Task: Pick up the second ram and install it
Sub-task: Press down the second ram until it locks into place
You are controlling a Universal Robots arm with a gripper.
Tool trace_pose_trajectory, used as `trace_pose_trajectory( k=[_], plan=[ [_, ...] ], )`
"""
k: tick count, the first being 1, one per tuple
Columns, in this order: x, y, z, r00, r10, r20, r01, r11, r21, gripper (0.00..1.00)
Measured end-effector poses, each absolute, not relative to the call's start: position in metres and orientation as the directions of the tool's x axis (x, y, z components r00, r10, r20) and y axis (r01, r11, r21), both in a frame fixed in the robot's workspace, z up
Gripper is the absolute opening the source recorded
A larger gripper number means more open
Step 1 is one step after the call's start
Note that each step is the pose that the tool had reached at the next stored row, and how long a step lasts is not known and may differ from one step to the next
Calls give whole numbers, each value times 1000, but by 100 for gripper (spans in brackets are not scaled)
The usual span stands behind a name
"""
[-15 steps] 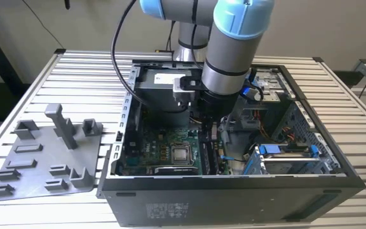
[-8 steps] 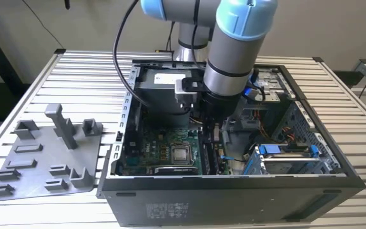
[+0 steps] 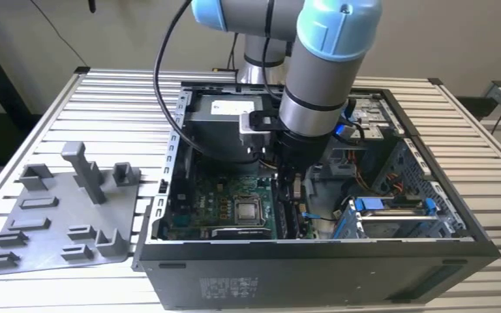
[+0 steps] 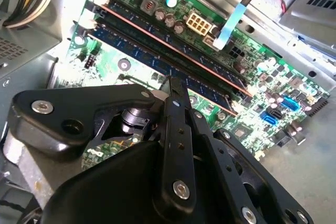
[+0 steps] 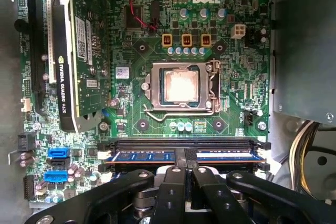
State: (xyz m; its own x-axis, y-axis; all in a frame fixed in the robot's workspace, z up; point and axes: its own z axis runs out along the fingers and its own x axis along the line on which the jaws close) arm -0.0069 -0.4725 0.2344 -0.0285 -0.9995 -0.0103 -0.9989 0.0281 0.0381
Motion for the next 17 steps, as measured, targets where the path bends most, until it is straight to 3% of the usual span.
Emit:
trace_pose_trajectory(
  k=[8, 17],
  plan=[
    [-7, -473, 234, -28, -1000, -11, -1000, 28, 6, 11],
    [-8, -473, 234, -28, -1000, -11, -1000, 28, 4, 11]
  ],
)
